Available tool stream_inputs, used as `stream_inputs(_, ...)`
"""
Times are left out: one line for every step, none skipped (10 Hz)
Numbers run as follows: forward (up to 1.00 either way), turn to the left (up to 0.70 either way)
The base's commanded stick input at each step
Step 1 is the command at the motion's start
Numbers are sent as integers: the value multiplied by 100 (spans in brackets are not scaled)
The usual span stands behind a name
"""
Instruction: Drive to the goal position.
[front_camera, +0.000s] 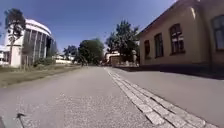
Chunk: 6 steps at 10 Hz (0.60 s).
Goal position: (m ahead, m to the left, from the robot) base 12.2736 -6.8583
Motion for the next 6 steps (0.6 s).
stream_inputs(70,0)
stream_inputs(70,0)
stream_inputs(70,0)
stream_inputs(70,0)
stream_inputs(70,0)
stream_inputs(70,1)
